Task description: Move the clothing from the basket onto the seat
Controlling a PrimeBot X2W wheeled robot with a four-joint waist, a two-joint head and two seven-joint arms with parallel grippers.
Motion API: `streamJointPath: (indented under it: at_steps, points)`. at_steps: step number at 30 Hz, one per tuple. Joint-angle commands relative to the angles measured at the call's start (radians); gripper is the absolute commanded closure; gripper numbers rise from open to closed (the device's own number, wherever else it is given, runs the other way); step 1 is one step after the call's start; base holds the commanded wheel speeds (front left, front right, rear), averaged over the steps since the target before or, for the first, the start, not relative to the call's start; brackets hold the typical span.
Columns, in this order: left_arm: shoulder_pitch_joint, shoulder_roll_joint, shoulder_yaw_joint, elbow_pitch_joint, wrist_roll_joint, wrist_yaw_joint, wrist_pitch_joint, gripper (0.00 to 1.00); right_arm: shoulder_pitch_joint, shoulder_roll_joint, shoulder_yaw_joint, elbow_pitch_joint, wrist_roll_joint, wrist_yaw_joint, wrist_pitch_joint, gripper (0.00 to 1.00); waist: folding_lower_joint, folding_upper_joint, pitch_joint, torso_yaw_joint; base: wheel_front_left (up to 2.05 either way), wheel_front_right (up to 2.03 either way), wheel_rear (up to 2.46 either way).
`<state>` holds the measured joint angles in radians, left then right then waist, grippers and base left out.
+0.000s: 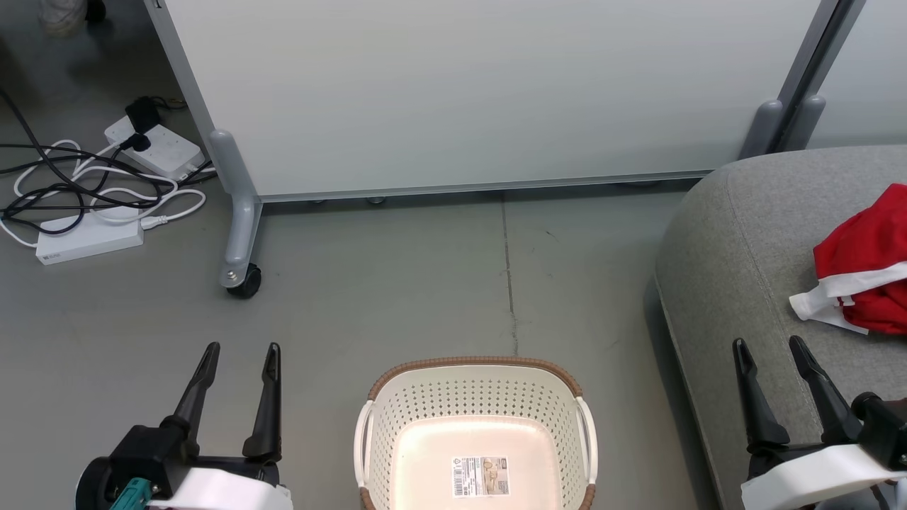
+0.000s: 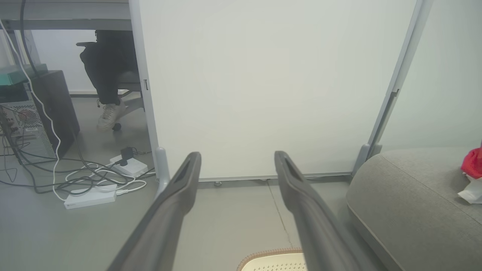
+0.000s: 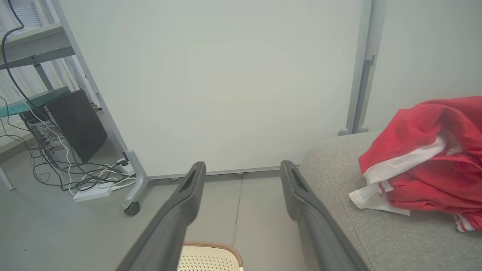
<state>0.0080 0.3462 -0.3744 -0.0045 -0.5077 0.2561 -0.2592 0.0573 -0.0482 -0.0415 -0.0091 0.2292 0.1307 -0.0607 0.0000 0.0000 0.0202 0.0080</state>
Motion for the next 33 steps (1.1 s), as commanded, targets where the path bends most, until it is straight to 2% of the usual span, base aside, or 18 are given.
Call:
streamJointPath:
  at_steps: [1, 9, 18, 21, 33]
  points:
    - [0.008, 0.000, 0.007, -0.001, 0.003, -0.004, -0.004, 0.00, 0.009, -0.004, -0.004, -0.005, 0.000, 0.000, 0.004, 0.00, 0.0000, 0.0000, 0.000, 0.001, 0.00, 0.00, 0.00]
    - [0.048, -0.055, 0.107, -0.010, 0.023, -0.035, -0.004, 0.00, 0.018, -0.004, -0.010, -0.019, 0.002, 0.000, 0.013, 0.00, 0.0000, 0.0000, -0.002, -0.007, 0.00, 0.00, 0.00]
    - [0.057, -0.107, 0.176, 0.011, 0.096, -0.083, -0.004, 0.00, 0.022, -0.004, -0.015, -0.021, 0.004, 0.000, 0.014, 0.00, 0.0000, 0.0000, -0.008, -0.007, 0.00, 0.00, 0.00]
    - [0.056, -0.115, 0.178, 0.037, 0.129, -0.107, -0.004, 0.00, 0.023, -0.004, -0.014, -0.019, 0.004, 0.000, 0.015, 0.00, 0.0000, 0.0000, -0.012, -0.008, 0.00, 0.00, 0.00]
    - [0.038, -0.123, 0.180, 0.098, 0.169, -0.127, -0.004, 0.00, 0.016, -0.004, -0.007, -0.011, 0.004, 0.000, 0.016, 0.00, 0.0000, 0.0000, -0.020, -0.017, 0.00, 0.00, 0.00]
